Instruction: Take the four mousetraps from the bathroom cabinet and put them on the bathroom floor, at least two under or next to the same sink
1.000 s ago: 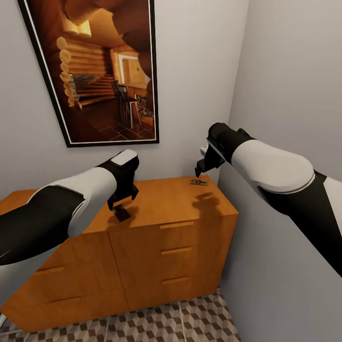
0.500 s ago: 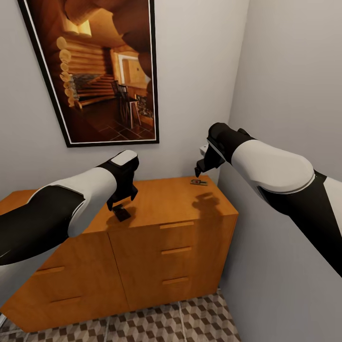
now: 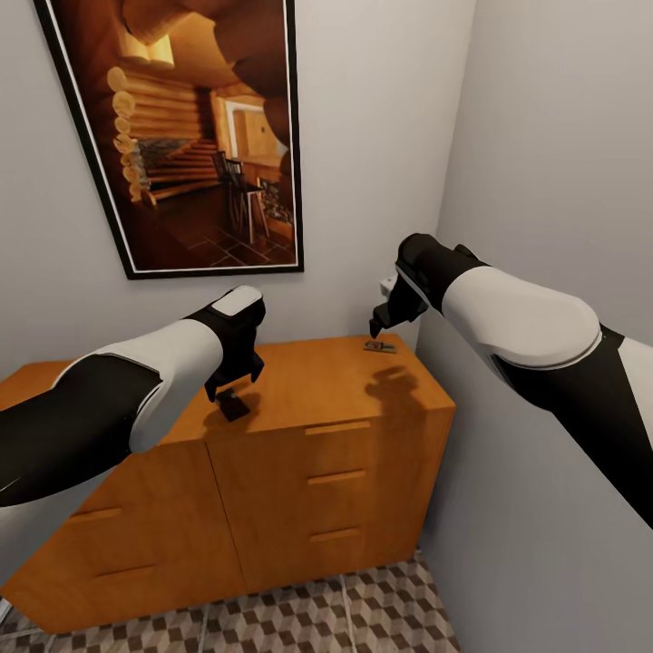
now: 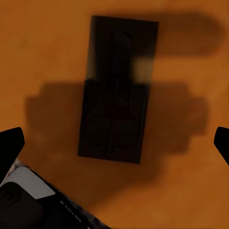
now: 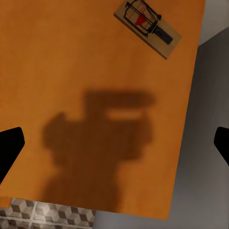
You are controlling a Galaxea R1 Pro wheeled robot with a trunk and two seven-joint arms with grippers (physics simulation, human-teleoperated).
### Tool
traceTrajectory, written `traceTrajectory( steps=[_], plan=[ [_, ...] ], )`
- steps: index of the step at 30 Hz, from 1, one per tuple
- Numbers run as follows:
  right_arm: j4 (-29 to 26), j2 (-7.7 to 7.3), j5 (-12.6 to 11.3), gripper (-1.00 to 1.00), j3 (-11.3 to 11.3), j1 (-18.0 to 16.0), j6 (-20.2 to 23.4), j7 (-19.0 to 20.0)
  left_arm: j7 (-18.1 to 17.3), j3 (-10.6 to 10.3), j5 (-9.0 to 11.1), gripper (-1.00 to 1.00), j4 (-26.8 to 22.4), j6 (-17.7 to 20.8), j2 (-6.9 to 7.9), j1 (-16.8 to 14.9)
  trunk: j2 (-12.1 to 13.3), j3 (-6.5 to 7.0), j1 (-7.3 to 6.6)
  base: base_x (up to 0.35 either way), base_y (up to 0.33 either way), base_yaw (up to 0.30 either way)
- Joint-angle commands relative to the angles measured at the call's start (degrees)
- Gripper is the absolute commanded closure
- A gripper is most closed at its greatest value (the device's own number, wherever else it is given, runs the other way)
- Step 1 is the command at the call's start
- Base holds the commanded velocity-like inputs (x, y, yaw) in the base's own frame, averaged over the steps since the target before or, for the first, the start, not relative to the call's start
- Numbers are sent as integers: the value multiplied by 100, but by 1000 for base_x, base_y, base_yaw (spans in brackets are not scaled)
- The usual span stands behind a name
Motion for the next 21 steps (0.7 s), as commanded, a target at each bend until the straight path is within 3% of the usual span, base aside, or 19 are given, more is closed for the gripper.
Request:
traceTrajectory(
  steps=[1,21],
  plan=[
    [15,4,-1,-100,48,-2,16,58,23,-47,40,-100,-5,59,0,-4,-45,-24,22,0,0,0],
    [15,4,-1,-100,47,7,37,36,83,-46,62,-100,16,73,0,-5,-847,-383,461,0,0,0]
  ],
)
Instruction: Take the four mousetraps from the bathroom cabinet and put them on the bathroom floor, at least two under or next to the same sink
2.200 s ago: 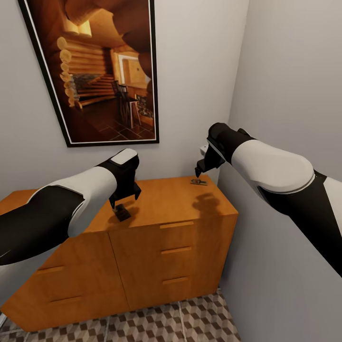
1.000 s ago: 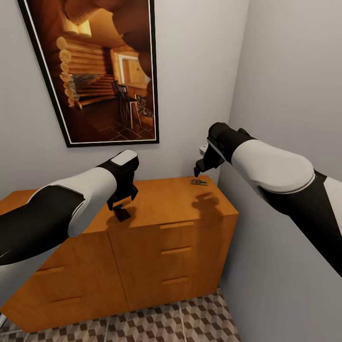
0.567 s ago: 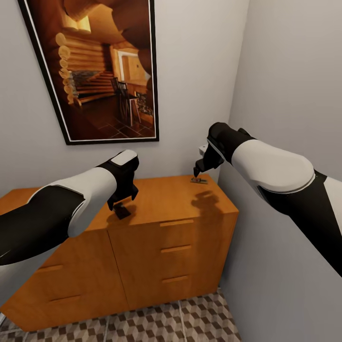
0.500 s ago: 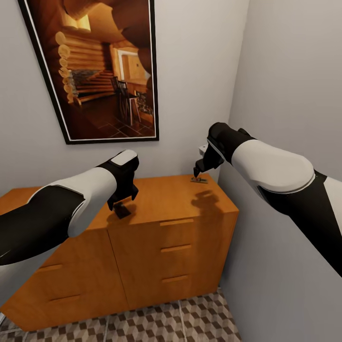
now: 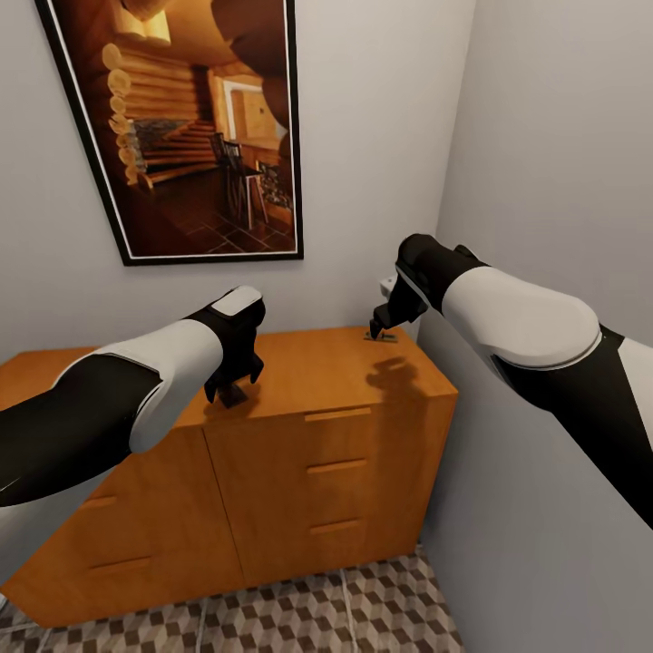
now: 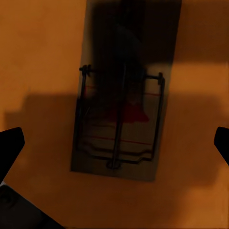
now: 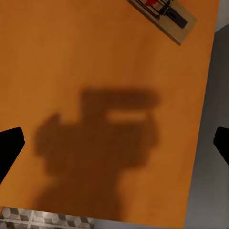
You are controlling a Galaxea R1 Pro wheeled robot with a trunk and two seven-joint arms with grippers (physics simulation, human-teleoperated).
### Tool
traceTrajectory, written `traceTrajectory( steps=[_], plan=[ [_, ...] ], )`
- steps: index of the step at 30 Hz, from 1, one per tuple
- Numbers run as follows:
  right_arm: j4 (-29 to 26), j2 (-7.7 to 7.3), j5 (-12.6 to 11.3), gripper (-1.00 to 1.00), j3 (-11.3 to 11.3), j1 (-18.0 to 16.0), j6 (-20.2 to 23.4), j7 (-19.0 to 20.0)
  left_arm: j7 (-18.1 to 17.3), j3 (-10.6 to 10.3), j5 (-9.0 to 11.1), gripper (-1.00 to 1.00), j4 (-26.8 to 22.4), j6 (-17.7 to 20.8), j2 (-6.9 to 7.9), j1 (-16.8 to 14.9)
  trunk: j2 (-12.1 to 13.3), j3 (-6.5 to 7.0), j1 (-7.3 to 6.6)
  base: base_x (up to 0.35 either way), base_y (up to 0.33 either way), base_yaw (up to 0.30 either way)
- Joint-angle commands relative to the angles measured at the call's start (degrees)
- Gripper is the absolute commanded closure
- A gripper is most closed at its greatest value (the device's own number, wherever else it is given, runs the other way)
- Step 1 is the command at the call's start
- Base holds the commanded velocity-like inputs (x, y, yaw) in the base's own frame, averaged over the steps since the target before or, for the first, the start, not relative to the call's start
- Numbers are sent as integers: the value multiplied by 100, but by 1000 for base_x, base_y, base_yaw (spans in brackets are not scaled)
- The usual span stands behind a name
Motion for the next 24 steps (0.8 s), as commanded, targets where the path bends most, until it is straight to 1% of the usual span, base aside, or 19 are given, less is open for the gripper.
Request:
traceTrajectory(
  steps=[1,16,24],
  plan=[
    [15,4,0,-100,48,-3,15,59,31,-48,40,-100,-3,58,0,-5,-44,-24,22,0,0,0],
    [23,4,-5,-100,49,-27,-24,105,48,-48,41,-100,-2,58,0,-3,-646,-293,351,0,0,0],
    [24,4,-34,-100,48,-36,-26,244,29,-39,53,-100,17,49,0,-2,-646,-293,351,0,0,0]
  ],
)
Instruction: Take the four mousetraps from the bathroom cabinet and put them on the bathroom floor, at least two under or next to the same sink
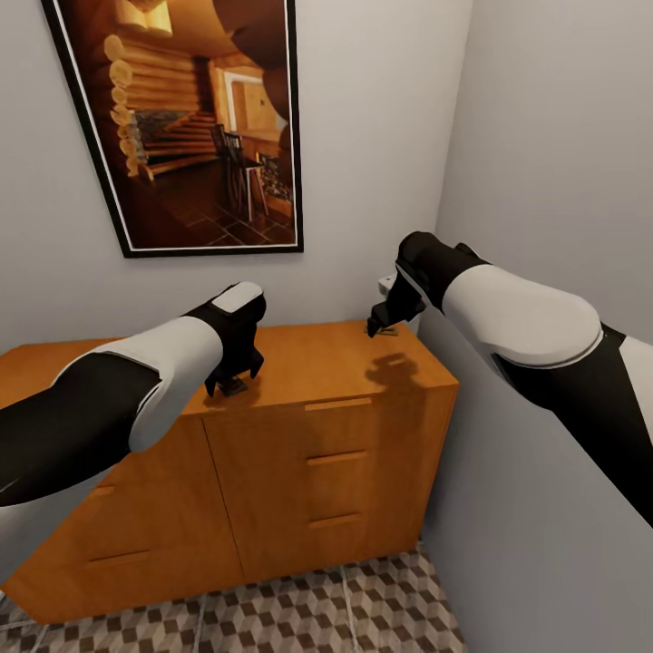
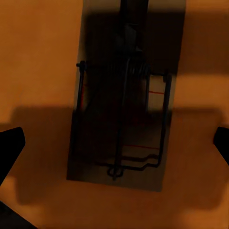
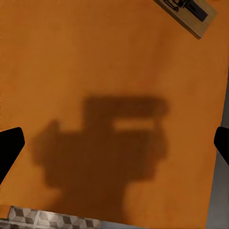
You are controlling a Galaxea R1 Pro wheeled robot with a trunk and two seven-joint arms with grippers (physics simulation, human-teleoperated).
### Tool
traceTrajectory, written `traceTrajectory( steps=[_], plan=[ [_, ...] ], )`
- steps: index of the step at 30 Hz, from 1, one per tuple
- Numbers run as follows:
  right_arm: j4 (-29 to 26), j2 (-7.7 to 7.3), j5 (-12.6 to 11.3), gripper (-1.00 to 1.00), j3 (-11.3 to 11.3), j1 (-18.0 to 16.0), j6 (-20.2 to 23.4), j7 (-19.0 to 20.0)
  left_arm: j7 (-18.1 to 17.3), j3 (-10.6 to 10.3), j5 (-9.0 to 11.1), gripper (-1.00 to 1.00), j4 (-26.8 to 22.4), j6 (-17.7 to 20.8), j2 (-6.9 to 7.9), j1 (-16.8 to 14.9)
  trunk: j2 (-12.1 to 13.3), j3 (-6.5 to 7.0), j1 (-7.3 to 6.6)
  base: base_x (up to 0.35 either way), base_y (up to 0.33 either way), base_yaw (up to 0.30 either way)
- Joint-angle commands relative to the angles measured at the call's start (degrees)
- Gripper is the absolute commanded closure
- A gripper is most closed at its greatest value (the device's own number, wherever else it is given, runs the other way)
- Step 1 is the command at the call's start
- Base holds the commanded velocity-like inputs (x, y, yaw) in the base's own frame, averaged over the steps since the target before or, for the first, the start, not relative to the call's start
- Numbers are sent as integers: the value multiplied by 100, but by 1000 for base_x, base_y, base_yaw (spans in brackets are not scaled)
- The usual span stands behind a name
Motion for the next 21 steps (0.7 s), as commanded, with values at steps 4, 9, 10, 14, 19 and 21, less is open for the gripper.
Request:
traceTrajectory(
  steps=[4,9,10,14,19,21],
  plan=[
    [16,4,-3,-100,49,-2,21,79,0,50,45,100,161,28,0,32,-2,-7,51,0,0,0],
    [16,4,-3,-100,49,-2,22,81,6,51,29,100,163,-6,0,33,-2,-7,51,0,0,0],
    [16,4,-3,-100,49,-2,22,79,6,53,27,100,163,-7,0,33,-2,-7,51,0,0,0],
    [16,4,-3,-100,49,-2,22,76,5,55,26,100,163,5,0,33,-2,-7,51,0,0,0],
    [15,4,-4,-100,49,-2,22,70,-9,54,29,100,163,32,0,33,-2,-7,51,0,0,0],
    [14,4,-4,-100,49,-2,22,68,-13,54,32,100,158,39,0,33,-2,-7,51,0,0,0]
  ],
)
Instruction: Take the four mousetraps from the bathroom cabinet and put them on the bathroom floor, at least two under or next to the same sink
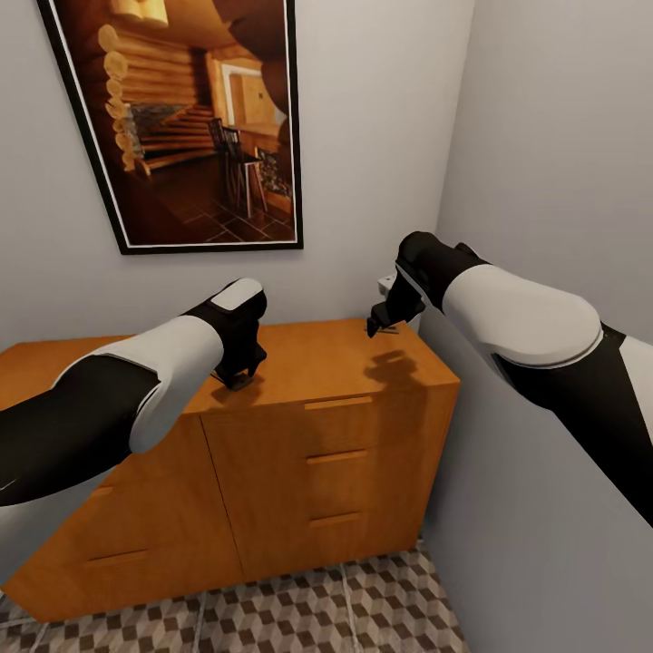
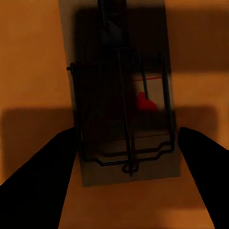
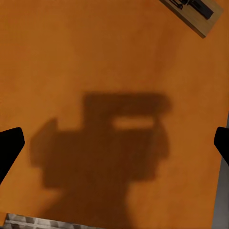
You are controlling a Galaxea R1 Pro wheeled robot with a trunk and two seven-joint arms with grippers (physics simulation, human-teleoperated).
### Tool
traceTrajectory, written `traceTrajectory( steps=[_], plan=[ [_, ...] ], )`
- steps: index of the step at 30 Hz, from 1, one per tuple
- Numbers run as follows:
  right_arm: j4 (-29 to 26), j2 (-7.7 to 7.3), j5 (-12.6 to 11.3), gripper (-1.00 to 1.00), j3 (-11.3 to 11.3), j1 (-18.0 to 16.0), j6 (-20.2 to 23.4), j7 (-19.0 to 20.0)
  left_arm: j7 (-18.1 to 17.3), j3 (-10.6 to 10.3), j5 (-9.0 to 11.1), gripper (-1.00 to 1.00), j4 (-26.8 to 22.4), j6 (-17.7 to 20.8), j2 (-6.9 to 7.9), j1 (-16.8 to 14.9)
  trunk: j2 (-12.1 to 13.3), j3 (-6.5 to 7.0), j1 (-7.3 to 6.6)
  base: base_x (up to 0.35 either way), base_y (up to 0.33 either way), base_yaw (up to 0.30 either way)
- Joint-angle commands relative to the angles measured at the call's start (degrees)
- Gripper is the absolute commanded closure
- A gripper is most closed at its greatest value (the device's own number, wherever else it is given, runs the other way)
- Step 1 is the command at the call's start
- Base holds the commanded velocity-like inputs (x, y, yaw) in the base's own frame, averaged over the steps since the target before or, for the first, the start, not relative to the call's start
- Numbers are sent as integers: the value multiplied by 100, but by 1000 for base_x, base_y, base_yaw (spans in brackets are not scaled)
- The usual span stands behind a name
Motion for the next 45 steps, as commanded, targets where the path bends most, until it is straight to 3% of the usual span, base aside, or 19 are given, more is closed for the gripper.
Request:
traceTrajectory(
  steps=[1,23,33,37,41,45],
  plan=[
    [13,4,-1,-100,49,-1,16,58,37,-57,13,100,368,85,0,0,-2,-7,0,0,0,0],
    [9,4,0,-100,56,-1,33,40,53,-61,4,100,256,83,0,0,-2,-7,0,0,0,0],
    [9,4,0,-100,57,-1,46,32,35,4,129,100,-428,277,0,0,-2,-7,0,0,0,0],
    [9,4,0,-100,57,-1,50,30,39,123,723,100,-1059,587,135,0,-2,-7,0,0,0,0],
    [9,4,0,-100,57,-1,51,29,59,158,1519,100,-1410,849,389,-4,-2,-7,0,0,0,0],
    [9,4,2,-100,57,-1,53,25,118,157,1913,100,-1497,1020,499,-1,-2,-7,0,0,0,0]
  ],
)
